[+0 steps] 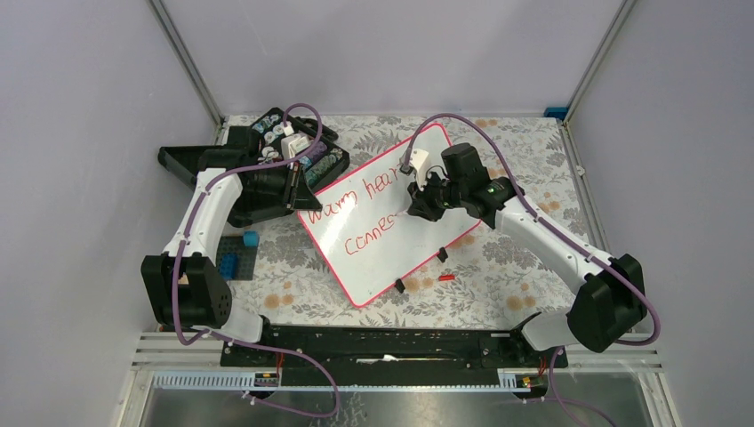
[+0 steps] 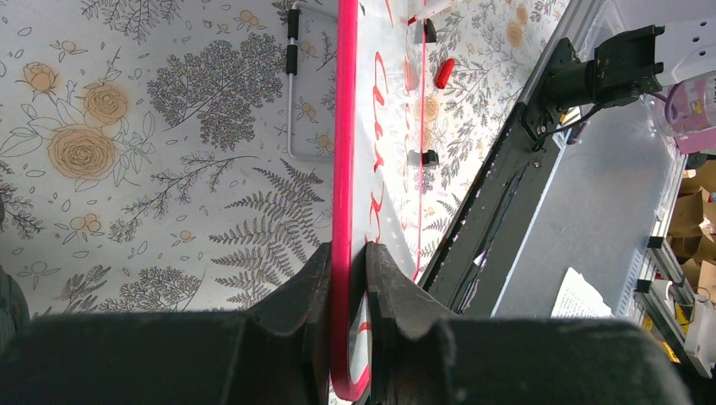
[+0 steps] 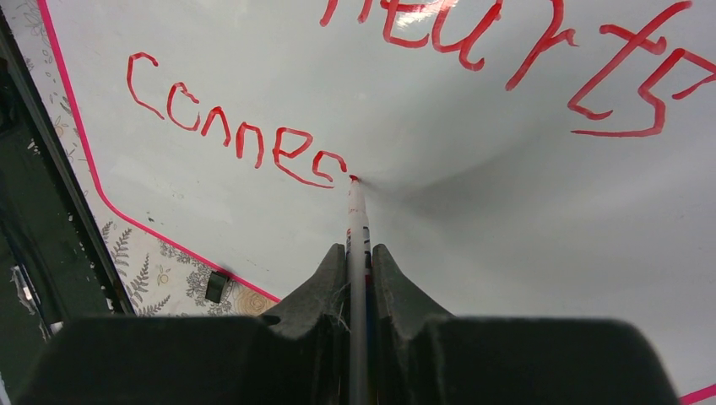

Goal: Write a sentence on the whiteboard

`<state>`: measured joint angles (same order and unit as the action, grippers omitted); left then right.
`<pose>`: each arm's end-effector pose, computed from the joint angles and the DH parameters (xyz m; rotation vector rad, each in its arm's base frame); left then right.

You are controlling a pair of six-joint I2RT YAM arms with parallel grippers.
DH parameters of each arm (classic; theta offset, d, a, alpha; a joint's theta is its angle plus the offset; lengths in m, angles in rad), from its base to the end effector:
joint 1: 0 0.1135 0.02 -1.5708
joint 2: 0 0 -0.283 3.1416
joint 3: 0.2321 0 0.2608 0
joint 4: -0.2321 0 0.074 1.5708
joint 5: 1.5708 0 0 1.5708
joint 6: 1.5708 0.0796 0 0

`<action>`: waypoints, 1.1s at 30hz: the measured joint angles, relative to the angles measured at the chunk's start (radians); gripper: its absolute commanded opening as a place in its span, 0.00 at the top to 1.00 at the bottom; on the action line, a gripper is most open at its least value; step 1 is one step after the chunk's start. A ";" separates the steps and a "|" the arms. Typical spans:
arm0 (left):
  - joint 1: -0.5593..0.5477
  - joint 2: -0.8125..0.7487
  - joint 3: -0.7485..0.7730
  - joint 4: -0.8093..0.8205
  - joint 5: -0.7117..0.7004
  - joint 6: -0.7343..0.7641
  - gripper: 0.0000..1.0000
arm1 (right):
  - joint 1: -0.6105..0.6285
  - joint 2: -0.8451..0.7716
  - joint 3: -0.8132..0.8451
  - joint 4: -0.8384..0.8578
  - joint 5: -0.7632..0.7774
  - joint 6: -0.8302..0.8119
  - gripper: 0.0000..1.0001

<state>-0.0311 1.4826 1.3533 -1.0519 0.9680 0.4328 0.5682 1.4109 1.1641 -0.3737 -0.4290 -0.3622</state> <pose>0.2976 -0.0749 0.3120 0.7786 2.2343 -1.1197 0.2812 0.2188 0.3039 -1.1922 1.8325 0.5857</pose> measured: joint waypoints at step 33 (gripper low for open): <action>0.000 0.005 0.002 -0.001 0.001 0.000 1.00 | -0.045 -0.008 0.023 -0.006 -0.011 -0.020 1.00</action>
<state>-0.0315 1.4879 1.3552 -1.0527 0.9688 0.4324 0.5232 1.4025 1.1866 -0.3798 -0.4397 -0.3820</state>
